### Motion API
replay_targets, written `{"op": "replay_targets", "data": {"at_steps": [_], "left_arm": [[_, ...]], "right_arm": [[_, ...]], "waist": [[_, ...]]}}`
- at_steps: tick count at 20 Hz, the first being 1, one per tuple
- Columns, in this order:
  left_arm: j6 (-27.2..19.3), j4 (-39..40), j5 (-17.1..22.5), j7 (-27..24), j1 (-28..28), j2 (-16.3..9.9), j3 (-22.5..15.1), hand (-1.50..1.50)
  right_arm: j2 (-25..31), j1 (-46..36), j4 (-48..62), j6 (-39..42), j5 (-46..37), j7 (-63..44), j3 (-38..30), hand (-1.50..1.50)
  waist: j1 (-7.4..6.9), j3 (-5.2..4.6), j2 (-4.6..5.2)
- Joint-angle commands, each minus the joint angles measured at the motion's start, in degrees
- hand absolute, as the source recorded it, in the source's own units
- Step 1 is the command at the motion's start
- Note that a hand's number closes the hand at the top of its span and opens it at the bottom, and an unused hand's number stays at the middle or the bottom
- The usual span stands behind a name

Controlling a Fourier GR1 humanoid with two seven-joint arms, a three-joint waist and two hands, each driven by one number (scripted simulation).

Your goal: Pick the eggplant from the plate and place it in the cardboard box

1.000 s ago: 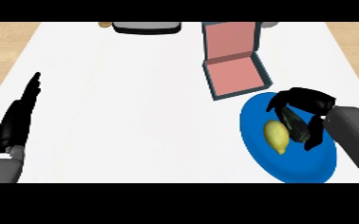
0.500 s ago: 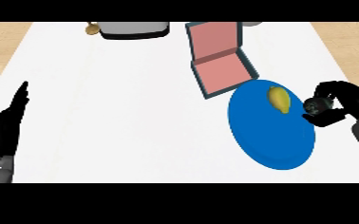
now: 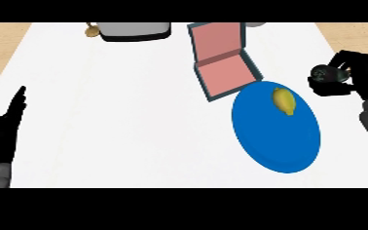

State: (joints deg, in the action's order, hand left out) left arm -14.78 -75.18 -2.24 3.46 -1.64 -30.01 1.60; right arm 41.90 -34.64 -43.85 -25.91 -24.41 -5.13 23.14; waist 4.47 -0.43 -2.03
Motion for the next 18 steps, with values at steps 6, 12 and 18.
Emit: {"op": "replay_targets", "data": {"at_steps": [6,12,18], "left_arm": [[1.4,-0.5,0.4,0.5,-1.4,-0.1,0.6,0.00],[0.5,-1.6,-2.4,0.6,-2.6,2.8,-2.1,0.00],[2.6,-1.3,-2.3,2.6,-5.7,3.0,-1.5,0.00]], "right_arm": [[0.7,2.5,-31.9,2.6,-3.8,-19.6,3.8,1.50],[-1.3,-5.7,-38.6,10.2,-2.2,-32.3,-1.5,1.50],[-13.7,-11.6,-27.2,6.4,-6.7,-33.9,-2.3,1.50]], "waist": [[-1.10,0.18,0.76],[-4.25,0.36,1.84],[-5.60,0.44,2.23]]}}
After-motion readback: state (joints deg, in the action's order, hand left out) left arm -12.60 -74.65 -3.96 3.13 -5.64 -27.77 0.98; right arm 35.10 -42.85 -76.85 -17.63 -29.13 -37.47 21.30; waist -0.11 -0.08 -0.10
